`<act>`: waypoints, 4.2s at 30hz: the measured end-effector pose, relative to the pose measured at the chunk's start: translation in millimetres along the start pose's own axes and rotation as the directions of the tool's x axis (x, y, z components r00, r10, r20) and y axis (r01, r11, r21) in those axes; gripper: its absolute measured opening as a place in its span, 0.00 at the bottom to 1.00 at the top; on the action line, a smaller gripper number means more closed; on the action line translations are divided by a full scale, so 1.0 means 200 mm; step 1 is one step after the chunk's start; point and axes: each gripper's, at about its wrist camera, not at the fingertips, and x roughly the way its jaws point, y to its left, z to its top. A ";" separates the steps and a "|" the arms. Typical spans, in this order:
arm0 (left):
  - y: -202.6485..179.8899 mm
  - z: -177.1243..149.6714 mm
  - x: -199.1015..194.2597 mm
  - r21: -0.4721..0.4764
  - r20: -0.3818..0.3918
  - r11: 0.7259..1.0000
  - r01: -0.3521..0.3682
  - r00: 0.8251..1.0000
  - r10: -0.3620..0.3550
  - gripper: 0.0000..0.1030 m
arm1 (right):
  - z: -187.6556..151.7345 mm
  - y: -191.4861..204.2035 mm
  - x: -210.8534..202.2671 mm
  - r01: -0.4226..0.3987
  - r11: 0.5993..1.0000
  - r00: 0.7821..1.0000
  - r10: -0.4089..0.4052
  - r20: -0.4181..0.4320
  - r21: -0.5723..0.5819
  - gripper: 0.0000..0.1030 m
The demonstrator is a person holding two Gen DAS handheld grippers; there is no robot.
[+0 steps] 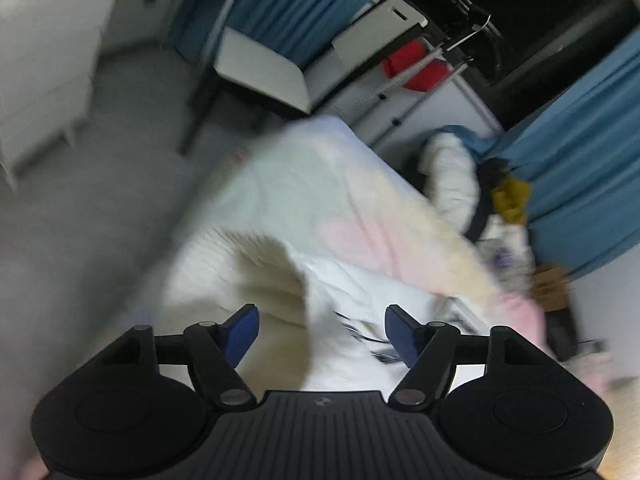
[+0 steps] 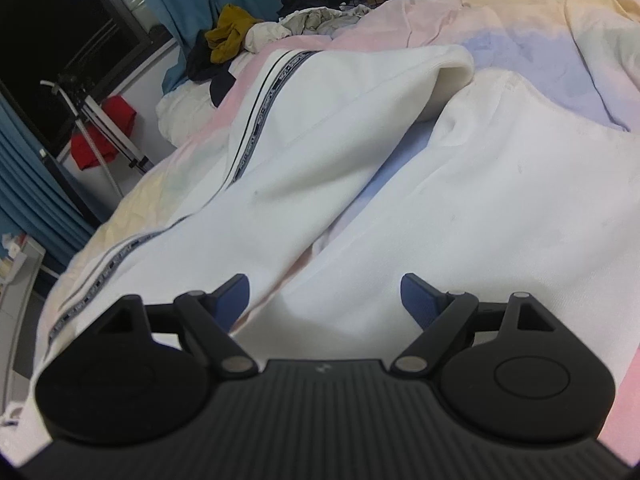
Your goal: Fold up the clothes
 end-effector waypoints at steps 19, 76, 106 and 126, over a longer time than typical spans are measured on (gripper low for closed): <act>-0.47 0.70 0.12 0.057 0.292 0.998 -0.037 0.956 0.019 0.11 | -0.05 0.13 0.04 0.082 0.990 0.996 -0.076 0.053 -0.114 0.82; -0.85 -1.19 0.09 0.534 0.051 0.844 -0.054 0.998 0.031 0.77 | 0.64 -0.67 0.51 -0.247 0.745 0.969 0.190 0.159 0.619 0.38; -0.81 -1.06 0.03 0.444 0.034 0.896 0.025 0.998 -0.044 0.78 | 0.53 -0.83 0.15 -0.090 0.892 0.995 0.060 0.080 0.443 0.41; -0.70 -1.02 -0.03 0.342 0.081 0.938 -0.052 0.996 0.025 0.79 | 0.26 -1.15 -0.13 0.176 0.810 0.968 -0.245 0.050 0.559 0.62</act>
